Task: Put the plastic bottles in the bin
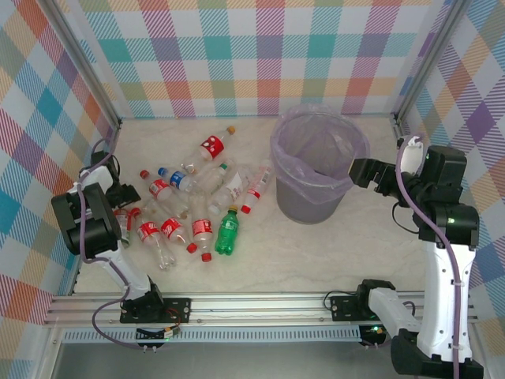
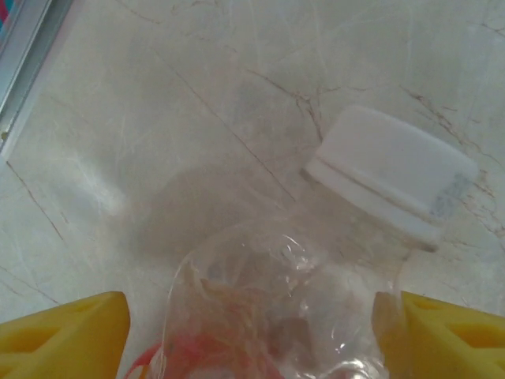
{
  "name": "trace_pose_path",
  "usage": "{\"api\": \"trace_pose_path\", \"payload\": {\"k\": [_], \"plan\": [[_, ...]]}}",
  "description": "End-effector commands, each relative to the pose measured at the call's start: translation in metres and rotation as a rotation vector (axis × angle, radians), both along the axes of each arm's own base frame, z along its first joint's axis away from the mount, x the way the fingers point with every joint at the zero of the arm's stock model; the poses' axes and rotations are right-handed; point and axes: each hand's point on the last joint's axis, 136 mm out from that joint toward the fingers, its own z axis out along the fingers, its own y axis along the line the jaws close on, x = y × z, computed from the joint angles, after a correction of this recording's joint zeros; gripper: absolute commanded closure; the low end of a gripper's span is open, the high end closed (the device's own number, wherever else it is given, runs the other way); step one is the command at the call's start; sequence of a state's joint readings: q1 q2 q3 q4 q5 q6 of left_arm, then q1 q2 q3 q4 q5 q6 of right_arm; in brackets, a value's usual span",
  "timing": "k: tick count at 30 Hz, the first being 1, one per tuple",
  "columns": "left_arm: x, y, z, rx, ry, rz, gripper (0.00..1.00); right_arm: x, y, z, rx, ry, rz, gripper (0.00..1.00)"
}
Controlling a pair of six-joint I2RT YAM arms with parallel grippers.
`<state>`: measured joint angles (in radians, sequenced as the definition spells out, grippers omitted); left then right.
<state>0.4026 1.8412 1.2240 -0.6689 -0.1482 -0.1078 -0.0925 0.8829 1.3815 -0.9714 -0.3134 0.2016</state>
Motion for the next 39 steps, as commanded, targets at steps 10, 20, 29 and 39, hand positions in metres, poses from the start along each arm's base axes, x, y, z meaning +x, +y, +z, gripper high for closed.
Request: {"api": "trace_pose_path", "payload": {"k": [10, 20, 29, 39], "plan": [[-0.005, 0.01, -0.015, 0.028, 0.063, 0.004, 0.42, -0.01, -0.003, -0.004, -0.006, 0.023, -0.022, 0.01], [0.002, 0.0, 0.051, 0.025, -0.111, -0.013, 0.53, -0.005, 0.003, 0.009, 0.056, -0.033, -0.01, 0.01], [0.011, -0.035, 0.128, -0.073, -0.425, -0.017, 0.58, -0.012, 0.015, 0.01, 0.097, -0.027, 0.051, 0.04], [0.035, -0.193, 0.29, -0.454, -0.877, -0.305, 0.61, -0.035, 0.048, 0.055, 0.184, -0.117, 0.247, 0.16]]}}
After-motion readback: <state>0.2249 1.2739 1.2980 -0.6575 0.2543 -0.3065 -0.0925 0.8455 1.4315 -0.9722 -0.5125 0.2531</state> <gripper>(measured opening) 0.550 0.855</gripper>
